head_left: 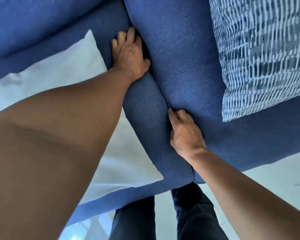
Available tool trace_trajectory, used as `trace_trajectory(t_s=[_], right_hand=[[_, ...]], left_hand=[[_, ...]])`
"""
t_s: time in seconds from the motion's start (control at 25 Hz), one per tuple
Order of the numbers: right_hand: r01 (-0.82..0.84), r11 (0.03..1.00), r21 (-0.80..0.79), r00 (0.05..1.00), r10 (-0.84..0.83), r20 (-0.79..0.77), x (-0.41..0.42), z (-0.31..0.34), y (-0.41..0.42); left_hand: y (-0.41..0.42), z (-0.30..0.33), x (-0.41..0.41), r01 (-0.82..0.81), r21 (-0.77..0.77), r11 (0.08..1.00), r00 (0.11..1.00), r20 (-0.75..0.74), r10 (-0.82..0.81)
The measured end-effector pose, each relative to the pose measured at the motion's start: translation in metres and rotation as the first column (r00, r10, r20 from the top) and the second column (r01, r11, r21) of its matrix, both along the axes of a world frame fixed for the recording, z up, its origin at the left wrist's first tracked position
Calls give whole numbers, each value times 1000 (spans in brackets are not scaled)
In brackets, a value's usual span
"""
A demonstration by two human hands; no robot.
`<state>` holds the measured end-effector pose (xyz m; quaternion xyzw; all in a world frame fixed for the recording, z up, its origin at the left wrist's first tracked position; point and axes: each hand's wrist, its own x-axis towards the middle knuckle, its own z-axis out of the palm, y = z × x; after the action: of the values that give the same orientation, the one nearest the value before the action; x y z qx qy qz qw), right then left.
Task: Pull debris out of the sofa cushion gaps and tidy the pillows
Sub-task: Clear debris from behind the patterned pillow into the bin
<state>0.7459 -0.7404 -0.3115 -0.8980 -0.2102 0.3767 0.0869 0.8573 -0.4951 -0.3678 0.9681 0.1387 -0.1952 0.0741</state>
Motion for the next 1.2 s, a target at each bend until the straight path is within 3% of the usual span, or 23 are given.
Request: trace_trajectory(t_s=[0.24,0.4,0.6,0.84,0.96,1.04,1.12,1.2], right_hand=[[-341,912,-228,938,315,-143,50,5,18],[-410,861,-301,912,392,-120,53,5,30],[-405,864,-298,908,418,-22,56,-12,38],[-398,895,-202,917,388,-91,57,1,27],[-242,970,-24,964,238,-118,49,13,2],[132,981,141,970,-99,-222,40,26,-15],[488,848,209,844,-397,-360,33,40,-29],[647,724,239,741,-525,-418,29,51,-35]], left_hand=[[6,-1,22,8,145,989,1000,5,-9],[8,0,20,70,165,984,997,10,-72],[5,10,13,66,86,994,998,-18,-65],[-5,25,-21,25,-164,986,999,40,-18],[-18,40,-33,-17,-241,970,1000,18,22],[-26,55,-43,-121,-314,942,993,-23,120],[-39,71,-59,-203,-400,894,979,-73,190],[-54,85,-76,-287,-488,824,958,-122,261]])
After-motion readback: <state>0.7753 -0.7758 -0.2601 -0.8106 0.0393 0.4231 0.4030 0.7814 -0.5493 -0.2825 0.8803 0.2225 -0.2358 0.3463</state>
